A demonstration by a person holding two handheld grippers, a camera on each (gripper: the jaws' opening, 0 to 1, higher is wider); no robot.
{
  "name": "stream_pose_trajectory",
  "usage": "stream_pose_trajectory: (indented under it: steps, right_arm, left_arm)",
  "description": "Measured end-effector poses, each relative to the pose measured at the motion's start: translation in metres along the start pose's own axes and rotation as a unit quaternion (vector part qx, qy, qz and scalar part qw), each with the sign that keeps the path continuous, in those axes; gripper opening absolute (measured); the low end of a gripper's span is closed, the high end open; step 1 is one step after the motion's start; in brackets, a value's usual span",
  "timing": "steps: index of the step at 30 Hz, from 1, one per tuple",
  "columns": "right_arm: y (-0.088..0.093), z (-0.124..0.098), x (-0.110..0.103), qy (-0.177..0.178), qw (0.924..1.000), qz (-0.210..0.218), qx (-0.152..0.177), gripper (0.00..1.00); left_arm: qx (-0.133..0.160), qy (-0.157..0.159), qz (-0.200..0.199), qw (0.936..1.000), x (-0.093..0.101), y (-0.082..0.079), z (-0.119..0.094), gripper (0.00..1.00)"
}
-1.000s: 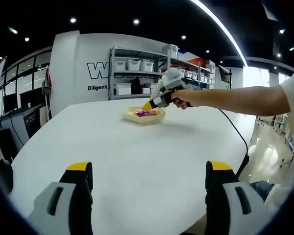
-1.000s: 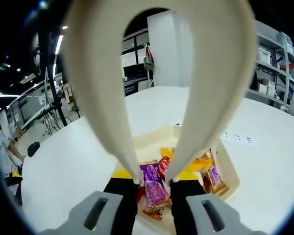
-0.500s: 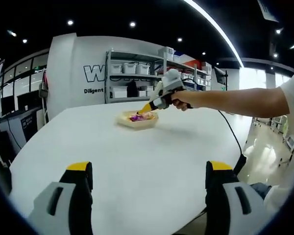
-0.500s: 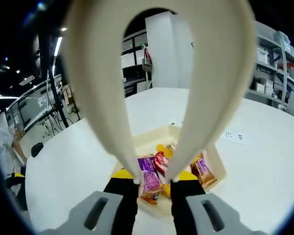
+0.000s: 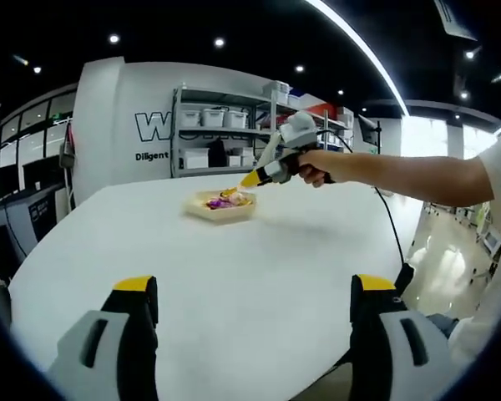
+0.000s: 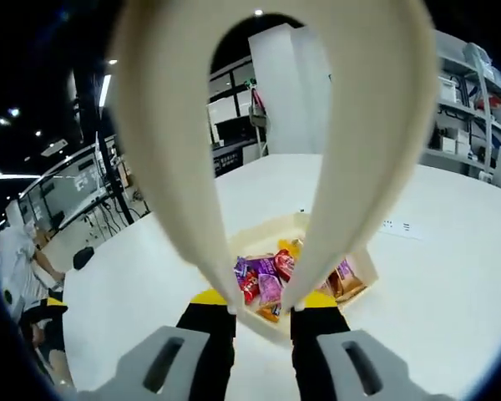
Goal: Place the target food into the container with the food tongs after gripping and lifting it, then release it inside without dropping or visibly crushing the food.
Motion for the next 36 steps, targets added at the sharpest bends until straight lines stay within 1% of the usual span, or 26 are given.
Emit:
stream_pose_trajectory:
  steps: [3, 5, 9, 14, 18, 23, 28, 30, 32, 33, 36]
  right_arm:
    - [0.005, -0.008, -0.002, -0.009, 0.9999, 0.004, -0.005, 0.19]
    - [0.008, -0.012, -0.003, -0.018, 0.9996, 0.019, -0.011, 0.19]
    - [0.01, -0.018, -0.006, -0.027, 0.9994, 0.017, -0.013, 0.2]
    - [0.019, -0.026, -0.011, -0.037, 0.999, 0.017, -0.017, 0.21]
    - [0.024, -0.029, -0.014, -0.042, 0.9989, 0.012, -0.02, 0.21]
    - [0.025, -0.036, -0.021, -0.058, 0.9979, 0.022, -0.017, 0.21]
    - [0.028, -0.046, -0.029, -0.07, 0.9973, 0.019, -0.017, 0.22]
    - [0.031, -0.048, -0.032, -0.073, 0.9971, 0.016, -0.017, 0.22]
    - [0.039, -0.051, -0.034, -0.071, 0.9973, 0.008, -0.021, 0.22]
    - [0.04, -0.051, -0.032, -0.07, 0.9973, 0.005, -0.023, 0.22]
    - [0.047, -0.052, -0.032, -0.069, 0.9973, 0.007, -0.026, 0.22]
  left_arm:
    - [0.0, 0.005, 0.0, 1.0, 0.003, 0.0, 0.003, 0.94]
    - [0.001, 0.009, 0.003, 1.0, 0.006, -0.002, 0.006, 0.94]
    - [0.0, 0.015, 0.006, 0.9999, 0.01, -0.004, 0.009, 0.94]
    - [-0.006, 0.023, 0.008, 0.9997, 0.015, -0.001, 0.014, 0.94]
    - [-0.006, 0.026, 0.007, 0.9996, 0.017, -0.001, 0.015, 0.94]
    - [-0.008, 0.029, 0.007, 0.9995, 0.02, 0.0, 0.015, 0.94]
    - [-0.009, 0.028, 0.007, 0.9995, 0.022, 0.001, 0.013, 0.94]
    - [-0.009, 0.028, 0.005, 0.9996, 0.024, 0.001, 0.013, 0.94]
    - [-0.008, 0.03, 0.006, 0.9995, 0.026, 0.0, 0.012, 0.94]
    - [-0.008, 0.03, 0.007, 0.9995, 0.026, -0.001, 0.012, 0.94]
    - [-0.002, 0.029, 0.007, 0.9996, 0.028, -0.004, 0.012, 0.94]
Point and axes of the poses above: the point that each gripper's makers call its tool centre point, and the gripper's own axes: z roughly forward along the fingers, x roughly to its right, y roughly out of its underside, the point moved 3 cm from there along -z, roughly backward along the fingers, and after that the axes turned 8 degrees about z, right-handed, at the moved point
